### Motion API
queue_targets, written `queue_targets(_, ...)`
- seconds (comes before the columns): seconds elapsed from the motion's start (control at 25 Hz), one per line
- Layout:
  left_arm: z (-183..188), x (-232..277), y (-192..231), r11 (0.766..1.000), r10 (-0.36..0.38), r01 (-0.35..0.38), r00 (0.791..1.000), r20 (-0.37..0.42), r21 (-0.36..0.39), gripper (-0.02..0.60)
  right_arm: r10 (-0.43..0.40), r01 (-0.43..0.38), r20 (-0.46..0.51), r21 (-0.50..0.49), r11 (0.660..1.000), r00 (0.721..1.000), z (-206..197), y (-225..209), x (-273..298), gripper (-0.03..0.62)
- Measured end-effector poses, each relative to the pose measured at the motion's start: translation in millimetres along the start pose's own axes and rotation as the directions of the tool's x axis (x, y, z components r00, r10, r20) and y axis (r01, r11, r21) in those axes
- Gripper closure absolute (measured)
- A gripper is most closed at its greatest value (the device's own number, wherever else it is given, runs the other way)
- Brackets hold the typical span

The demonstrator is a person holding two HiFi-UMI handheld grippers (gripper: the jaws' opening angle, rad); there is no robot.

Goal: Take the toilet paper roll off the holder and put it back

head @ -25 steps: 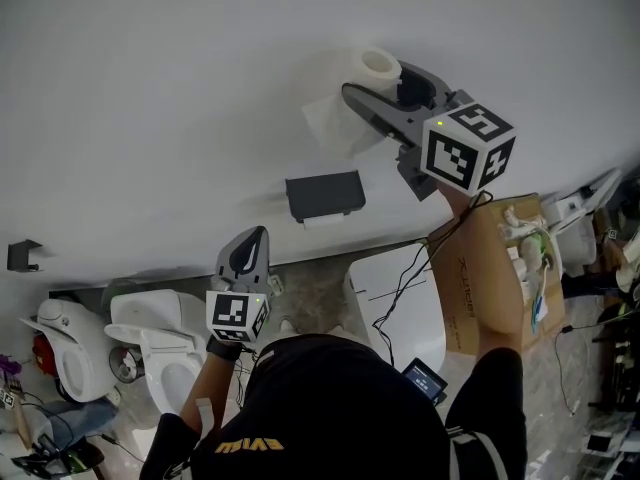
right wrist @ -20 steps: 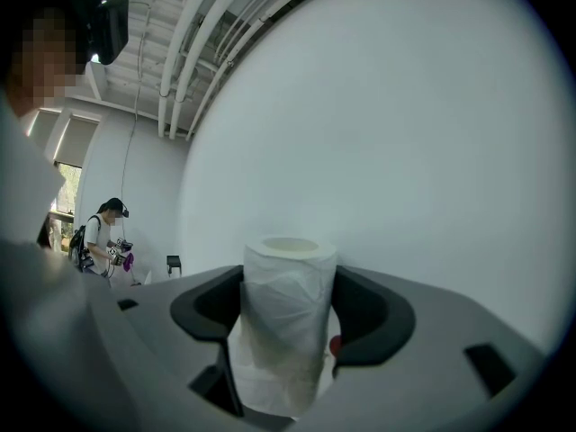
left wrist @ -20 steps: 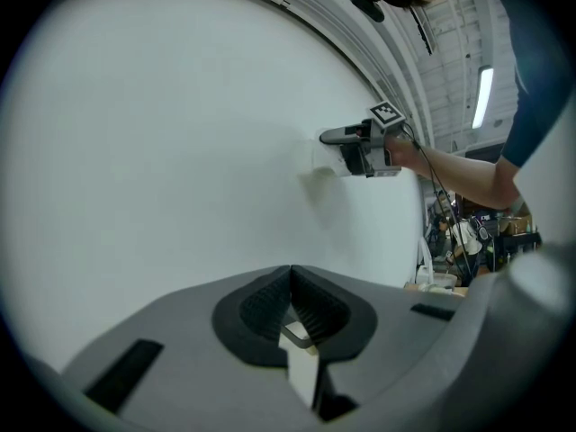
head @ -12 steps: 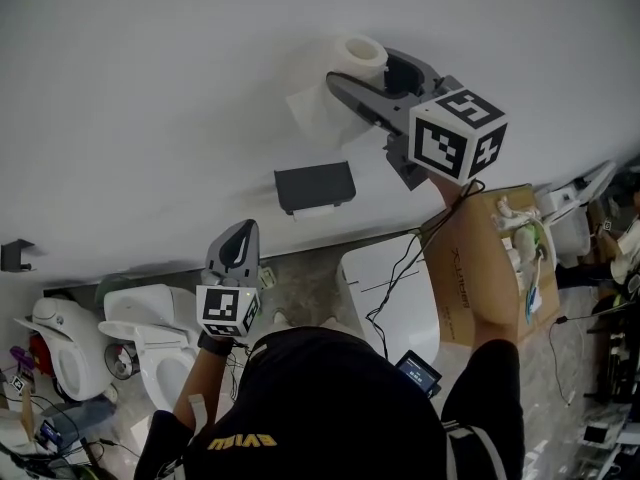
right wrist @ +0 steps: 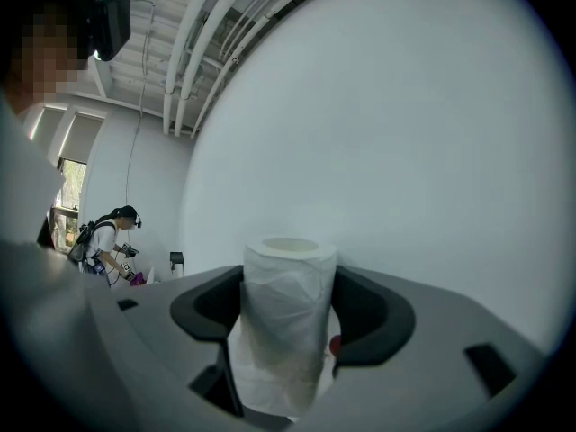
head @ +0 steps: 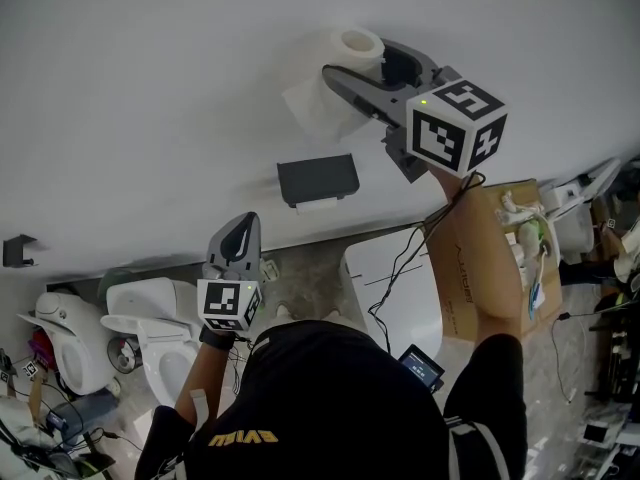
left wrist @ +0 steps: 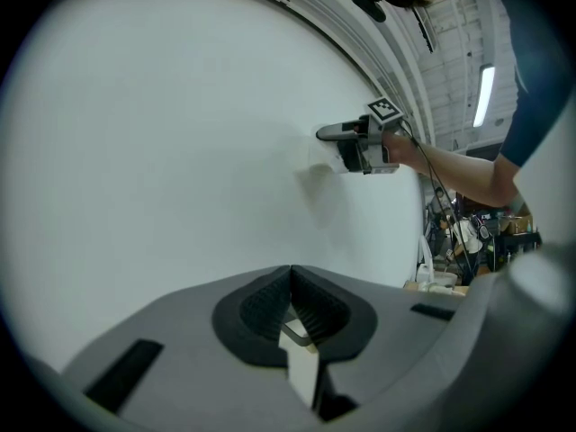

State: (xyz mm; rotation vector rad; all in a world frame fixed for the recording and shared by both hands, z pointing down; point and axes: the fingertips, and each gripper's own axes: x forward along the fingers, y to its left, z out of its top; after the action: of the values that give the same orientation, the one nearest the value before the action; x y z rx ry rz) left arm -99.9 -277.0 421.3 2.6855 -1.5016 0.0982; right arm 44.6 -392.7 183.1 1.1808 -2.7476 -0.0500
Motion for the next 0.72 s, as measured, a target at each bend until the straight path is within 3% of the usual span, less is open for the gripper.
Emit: queue_targets(0.72, 2, 6, -3, 1.0, 0.003, -0.003, 1.0, 0.0, -0.012, 0.571, 0.028, -0.027, -0.007, 0.052, 0.998, 1.0, -43, 7, 9, 0.296)
